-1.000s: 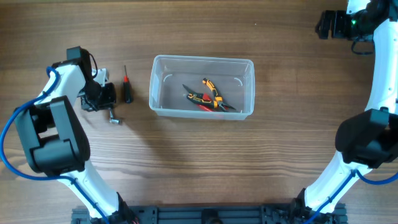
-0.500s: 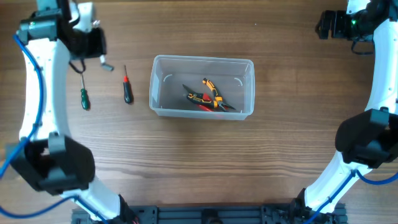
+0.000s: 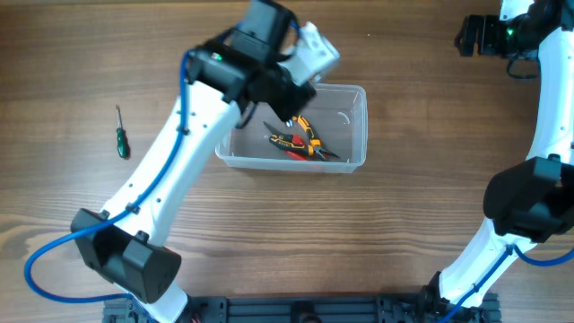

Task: Pack container
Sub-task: 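Grasp the silver wrench with the left gripper and place it in the container, then move the left gripper to the red-black screwdriver and grasp it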

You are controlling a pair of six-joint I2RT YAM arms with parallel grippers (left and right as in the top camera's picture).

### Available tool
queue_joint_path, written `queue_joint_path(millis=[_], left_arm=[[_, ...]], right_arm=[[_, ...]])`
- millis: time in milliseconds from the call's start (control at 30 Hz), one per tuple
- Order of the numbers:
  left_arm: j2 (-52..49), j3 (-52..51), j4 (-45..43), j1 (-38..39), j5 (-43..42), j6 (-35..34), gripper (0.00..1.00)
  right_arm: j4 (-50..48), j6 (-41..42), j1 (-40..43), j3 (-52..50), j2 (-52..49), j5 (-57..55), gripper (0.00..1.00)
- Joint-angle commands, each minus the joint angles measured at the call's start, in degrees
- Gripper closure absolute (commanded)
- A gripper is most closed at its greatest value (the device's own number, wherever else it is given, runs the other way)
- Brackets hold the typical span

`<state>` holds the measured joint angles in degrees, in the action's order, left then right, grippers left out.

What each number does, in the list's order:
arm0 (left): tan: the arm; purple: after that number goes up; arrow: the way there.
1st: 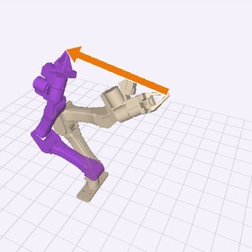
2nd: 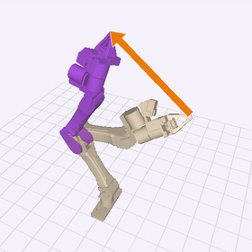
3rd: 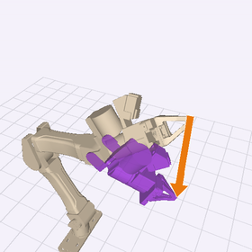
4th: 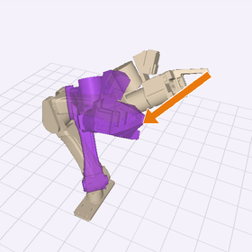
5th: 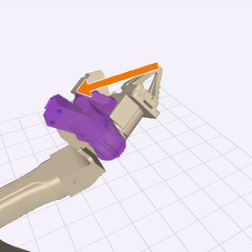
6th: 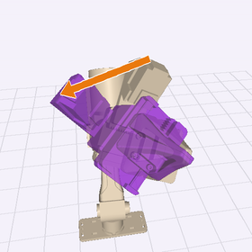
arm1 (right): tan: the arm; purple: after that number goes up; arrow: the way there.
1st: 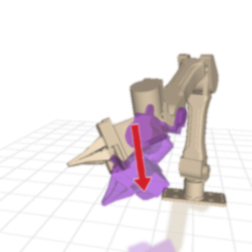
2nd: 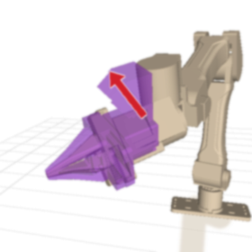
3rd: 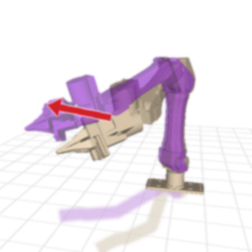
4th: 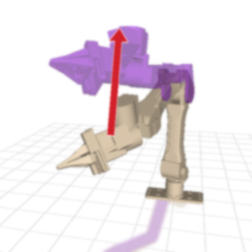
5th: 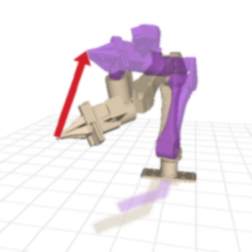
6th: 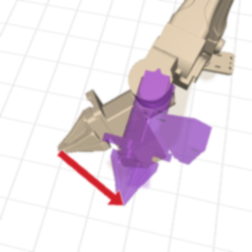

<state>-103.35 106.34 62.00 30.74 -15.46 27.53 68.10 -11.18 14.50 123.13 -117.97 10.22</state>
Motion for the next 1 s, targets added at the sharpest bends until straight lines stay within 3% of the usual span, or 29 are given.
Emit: queue_joint_path(millis=[0, 333, 700, 733, 767, 867, 967], left_arm=[[-3.37, 0.81, 1.51, 2.43, 2.97, 9.2, 0.96], [-16.96, 0.79, 3.23, 0.44, 4.74, 19.93, 0.96], [-27.17, 0.76, 3.28, -1.03, 7.65, 21.53, 0.96], [-27.1, 0.79, 3.19, -1.03, 7.65, 21.03, 0.81], [-26.77, 0.83, 3.15, -1.03, 7.65, 19.74, 0.55], [-25.64, 0.83, 3.3, -1.31, 7.63, 18.29, 0.56], [-22.27, 1.07, 3.17, -1.6, 7.65, 18.32, 0.5]], right_arm=[[-0.15, 0.85, 0.07, -0.26, 0.0, -0.31, 0.0], [-0.13, 0.85, 0.07, -0.26, 0.0, -0.31, 0.0], [-0.15, 0.83, 0.07, -0.26, 0.0, -0.28, 0.0], [-0.13, 0.85, 0.07, -0.26, 0.0, -0.31, 0.0], [-0.13, 0.85, 0.07, -0.26, 0.0, -0.31, 0.0], [-0.15, 0.85, 0.07, -0.26, 0.0, -0.31, 0.0], [-0.15, 0.85, 0.07, -0.26, 0.0, -0.31, 0.0]])
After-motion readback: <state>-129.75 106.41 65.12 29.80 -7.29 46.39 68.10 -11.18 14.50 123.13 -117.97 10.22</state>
